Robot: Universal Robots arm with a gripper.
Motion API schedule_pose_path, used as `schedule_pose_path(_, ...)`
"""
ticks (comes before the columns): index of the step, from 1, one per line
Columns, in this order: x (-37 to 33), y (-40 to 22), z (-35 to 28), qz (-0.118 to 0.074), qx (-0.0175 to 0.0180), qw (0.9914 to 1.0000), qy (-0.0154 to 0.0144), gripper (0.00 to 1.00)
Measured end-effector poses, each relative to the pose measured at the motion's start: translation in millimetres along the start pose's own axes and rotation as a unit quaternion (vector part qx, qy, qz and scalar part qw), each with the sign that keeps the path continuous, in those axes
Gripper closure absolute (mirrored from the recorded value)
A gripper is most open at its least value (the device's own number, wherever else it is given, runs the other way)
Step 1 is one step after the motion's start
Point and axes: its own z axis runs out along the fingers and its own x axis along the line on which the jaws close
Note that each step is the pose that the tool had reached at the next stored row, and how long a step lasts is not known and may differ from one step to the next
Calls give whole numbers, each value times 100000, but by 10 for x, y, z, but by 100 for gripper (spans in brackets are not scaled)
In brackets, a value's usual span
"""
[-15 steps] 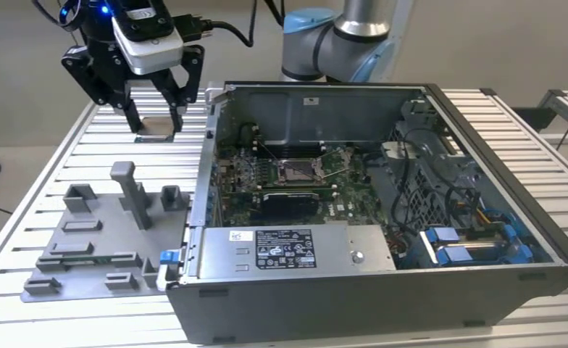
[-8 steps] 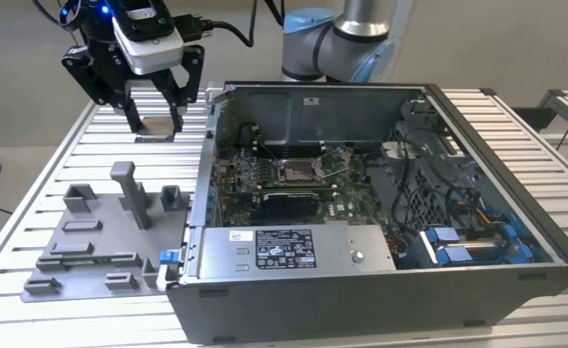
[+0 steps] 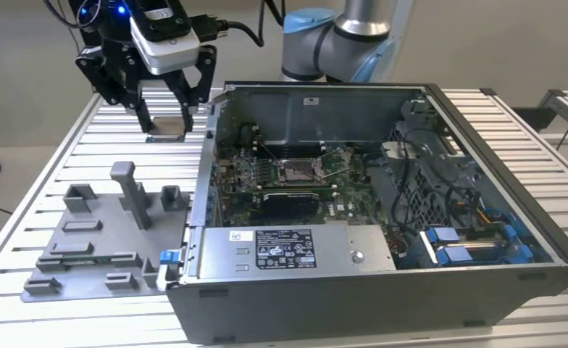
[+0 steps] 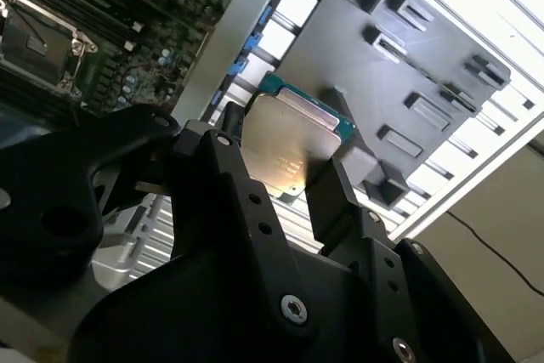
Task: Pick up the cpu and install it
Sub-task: 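Place the cpu into insertion slot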
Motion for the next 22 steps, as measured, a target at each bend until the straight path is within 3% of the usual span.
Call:
schedule_pose_path(9,-198,-2,6,1,-2,100000,-3,100)
schedule_pose_path(22,-215,-2,5,-1,-1,100000,11,100)
